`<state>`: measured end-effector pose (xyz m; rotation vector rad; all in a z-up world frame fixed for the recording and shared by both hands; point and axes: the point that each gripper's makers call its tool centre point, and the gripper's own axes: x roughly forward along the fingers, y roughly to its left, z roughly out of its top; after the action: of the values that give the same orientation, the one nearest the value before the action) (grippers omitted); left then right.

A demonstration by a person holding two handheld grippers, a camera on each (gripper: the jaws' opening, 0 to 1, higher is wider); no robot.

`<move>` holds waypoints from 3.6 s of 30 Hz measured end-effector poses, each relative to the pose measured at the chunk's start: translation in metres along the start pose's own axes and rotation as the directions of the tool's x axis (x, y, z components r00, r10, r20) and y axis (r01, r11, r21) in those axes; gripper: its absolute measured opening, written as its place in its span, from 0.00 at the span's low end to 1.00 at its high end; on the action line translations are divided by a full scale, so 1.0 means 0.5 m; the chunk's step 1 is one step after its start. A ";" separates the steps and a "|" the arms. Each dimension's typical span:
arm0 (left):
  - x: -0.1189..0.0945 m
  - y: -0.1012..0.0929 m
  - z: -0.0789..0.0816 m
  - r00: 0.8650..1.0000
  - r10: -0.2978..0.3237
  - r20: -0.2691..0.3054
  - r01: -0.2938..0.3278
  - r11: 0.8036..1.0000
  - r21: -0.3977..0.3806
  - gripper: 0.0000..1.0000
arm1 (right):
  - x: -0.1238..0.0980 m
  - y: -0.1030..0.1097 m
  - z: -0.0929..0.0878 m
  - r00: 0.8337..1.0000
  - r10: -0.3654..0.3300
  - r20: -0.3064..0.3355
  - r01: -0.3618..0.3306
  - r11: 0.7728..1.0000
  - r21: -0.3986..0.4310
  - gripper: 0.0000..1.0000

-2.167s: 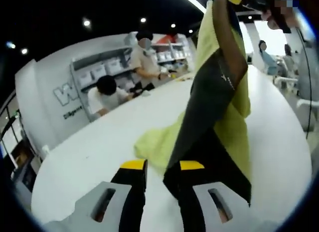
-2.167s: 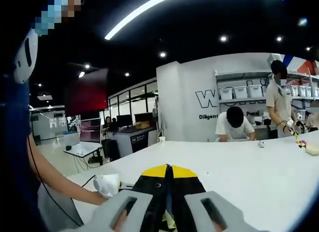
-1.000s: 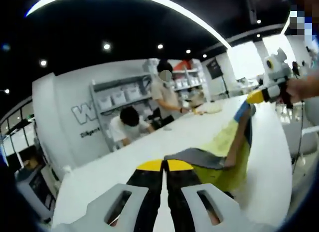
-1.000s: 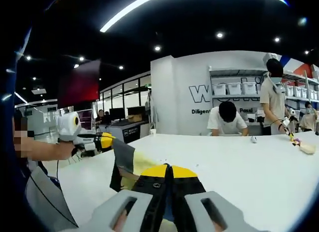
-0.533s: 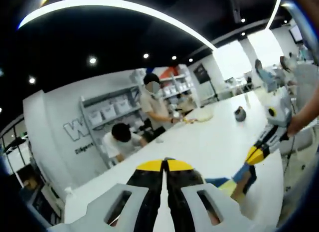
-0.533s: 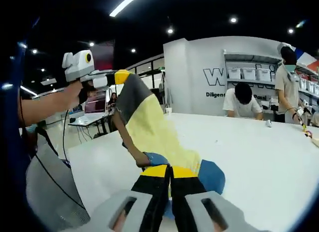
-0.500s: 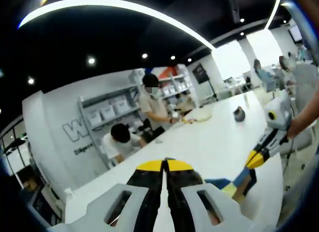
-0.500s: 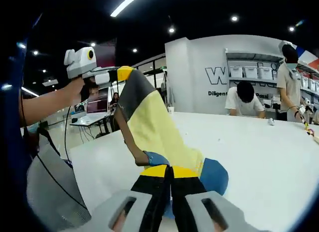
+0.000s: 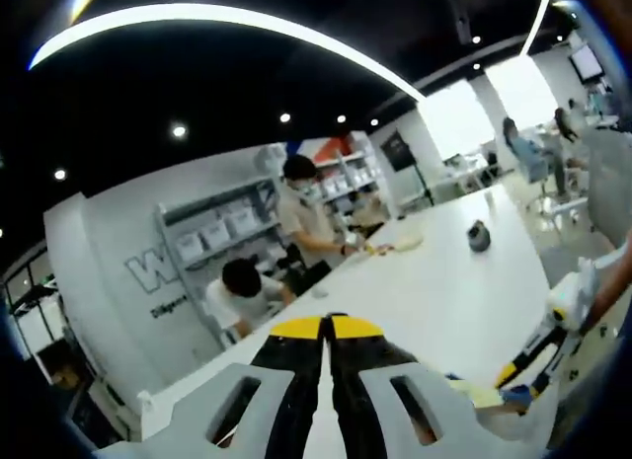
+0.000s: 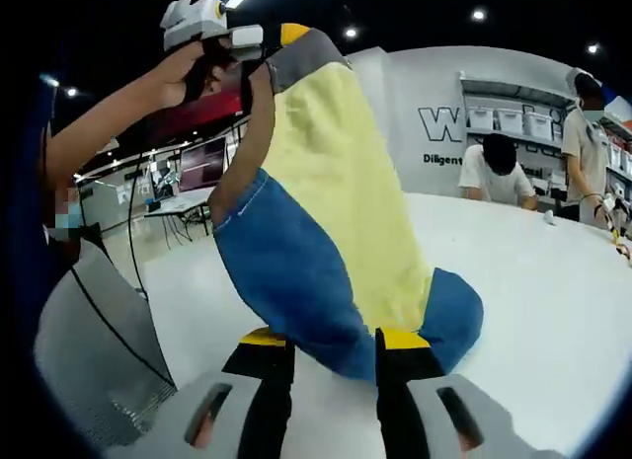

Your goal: Fold the garment on the visible template until the final outline fits inside the template.

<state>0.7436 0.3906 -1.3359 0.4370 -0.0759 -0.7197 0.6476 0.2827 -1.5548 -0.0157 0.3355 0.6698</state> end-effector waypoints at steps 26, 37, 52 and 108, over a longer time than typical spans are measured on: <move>-0.101 0.085 0.134 0.996 0.073 0.045 -0.074 0.997 0.028 0.02 | 0.081 0.030 0.040 1.000 -0.006 0.012 0.011 0.902 -0.431 0.01; -0.167 0.162 0.077 0.983 0.184 0.006 -0.184 0.983 -0.007 0.02 | 0.022 -0.072 0.182 0.972 -0.115 0.204 0.150 0.975 -0.166 0.00; -0.246 0.222 0.038 0.968 0.252 -0.008 -0.252 0.964 -0.086 0.02 | -0.077 -0.126 0.476 0.898 -0.013 0.440 -0.017 0.998 0.065 0.00; 0.058 0.222 -0.563 0.945 0.031 -0.325 -0.184 0.874 -0.450 0.04 | 0.375 -0.408 0.109 0.993 -0.084 -0.081 0.112 0.889 0.445 0.11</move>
<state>0.8951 0.5471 -1.5478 0.0650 0.3674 -0.5258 0.9260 0.2427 -1.5804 0.3891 0.5388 0.4786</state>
